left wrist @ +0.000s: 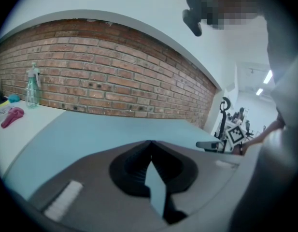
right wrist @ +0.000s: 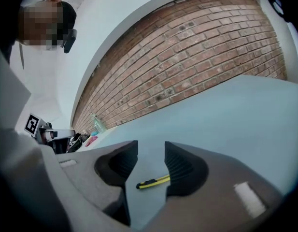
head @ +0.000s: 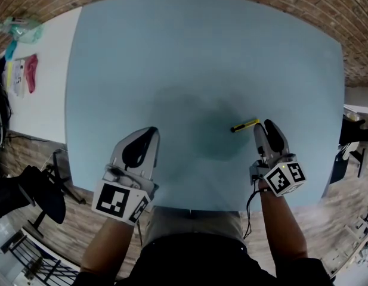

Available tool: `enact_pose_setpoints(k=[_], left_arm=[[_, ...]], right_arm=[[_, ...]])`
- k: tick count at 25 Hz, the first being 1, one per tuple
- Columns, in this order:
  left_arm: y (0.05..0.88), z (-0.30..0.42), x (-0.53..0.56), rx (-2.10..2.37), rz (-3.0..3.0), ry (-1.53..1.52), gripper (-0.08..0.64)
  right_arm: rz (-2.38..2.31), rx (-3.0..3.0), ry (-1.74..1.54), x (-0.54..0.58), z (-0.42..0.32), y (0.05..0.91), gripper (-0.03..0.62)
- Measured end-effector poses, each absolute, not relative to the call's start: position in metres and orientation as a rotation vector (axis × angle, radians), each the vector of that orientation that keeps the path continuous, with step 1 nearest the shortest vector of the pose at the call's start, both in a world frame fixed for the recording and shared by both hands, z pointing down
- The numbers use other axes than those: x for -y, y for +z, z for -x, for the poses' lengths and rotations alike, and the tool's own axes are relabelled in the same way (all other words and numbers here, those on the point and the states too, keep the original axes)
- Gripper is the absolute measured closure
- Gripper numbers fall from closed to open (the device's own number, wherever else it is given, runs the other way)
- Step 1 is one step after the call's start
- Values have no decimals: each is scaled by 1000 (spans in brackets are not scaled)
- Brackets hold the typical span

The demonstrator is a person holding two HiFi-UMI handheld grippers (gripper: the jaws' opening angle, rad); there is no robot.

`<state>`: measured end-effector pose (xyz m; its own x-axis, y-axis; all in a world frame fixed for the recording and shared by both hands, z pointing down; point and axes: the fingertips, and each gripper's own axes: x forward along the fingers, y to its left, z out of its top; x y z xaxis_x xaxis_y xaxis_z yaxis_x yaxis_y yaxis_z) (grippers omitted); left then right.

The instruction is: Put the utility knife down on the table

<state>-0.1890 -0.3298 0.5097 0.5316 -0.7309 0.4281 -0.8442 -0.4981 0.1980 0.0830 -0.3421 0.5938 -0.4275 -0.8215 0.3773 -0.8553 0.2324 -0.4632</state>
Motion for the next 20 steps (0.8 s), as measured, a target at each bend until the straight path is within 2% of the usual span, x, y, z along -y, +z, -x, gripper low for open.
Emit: enact_pose_setpoints(k=[4,5,6,9,20], left_arm=[[507,184,326,1287,-2398,398,558],[507,183,324,1285,-2398,399,558],[508,182,322,1283,-2394,402,558],[512,174,313,1267,-2381,406,558],[473,164,285,1307,-2434,393,558]], right_arm=[[-1694,2408,946,339,-89,591,416],[-1710,2399,905,338,-92,589,454],[-1723,2389,854,336,-94,585,590],[-1719,2401,761,334,-94,575,589],[-1726,2481,801,334,-82,550,589]])
